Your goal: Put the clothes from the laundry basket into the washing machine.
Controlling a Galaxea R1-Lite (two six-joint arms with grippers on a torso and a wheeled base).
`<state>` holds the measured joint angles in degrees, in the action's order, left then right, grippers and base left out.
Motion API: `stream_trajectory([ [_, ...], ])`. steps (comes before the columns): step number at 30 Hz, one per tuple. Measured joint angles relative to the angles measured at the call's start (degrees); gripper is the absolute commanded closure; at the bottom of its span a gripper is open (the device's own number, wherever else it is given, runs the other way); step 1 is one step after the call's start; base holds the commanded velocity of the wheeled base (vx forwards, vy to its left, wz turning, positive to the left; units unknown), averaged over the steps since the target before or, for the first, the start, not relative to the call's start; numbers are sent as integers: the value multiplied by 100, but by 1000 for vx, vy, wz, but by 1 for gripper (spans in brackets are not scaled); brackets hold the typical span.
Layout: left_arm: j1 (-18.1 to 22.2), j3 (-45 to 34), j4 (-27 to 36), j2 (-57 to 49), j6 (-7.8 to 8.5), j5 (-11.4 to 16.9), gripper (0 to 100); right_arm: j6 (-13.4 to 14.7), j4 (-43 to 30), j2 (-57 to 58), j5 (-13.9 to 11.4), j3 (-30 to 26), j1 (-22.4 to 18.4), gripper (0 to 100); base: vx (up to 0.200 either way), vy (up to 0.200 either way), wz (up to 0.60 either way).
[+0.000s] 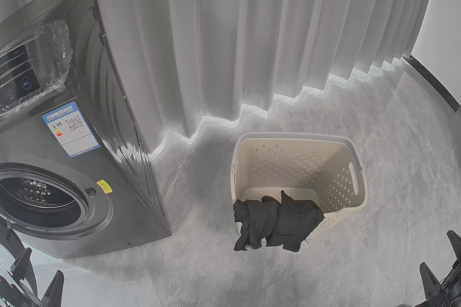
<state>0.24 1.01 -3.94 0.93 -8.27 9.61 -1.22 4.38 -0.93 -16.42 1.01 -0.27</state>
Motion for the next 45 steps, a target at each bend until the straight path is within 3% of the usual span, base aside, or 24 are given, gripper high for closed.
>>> stream_trajectory([
  [17,0,0,0,0,4,-13,0,-134,-6,0,-2,0,5,0,0,0,0],
  [23,0,0,0,0,4,-13,0,-154,-9,0,9,0,-2,0,0,0,600],
  [36,-2,0,0,0,-5,-4,0,-12,-4,0,-2,0,5,0,0,0,46],
  [41,0,0,2,0,-7,-4,0,307,-4,0,-5,0,2,0,0,0,0],
  [45,0,0,0,0,11,-4,0,217,-6,0,-20,0,5,0,0,0,0],
])
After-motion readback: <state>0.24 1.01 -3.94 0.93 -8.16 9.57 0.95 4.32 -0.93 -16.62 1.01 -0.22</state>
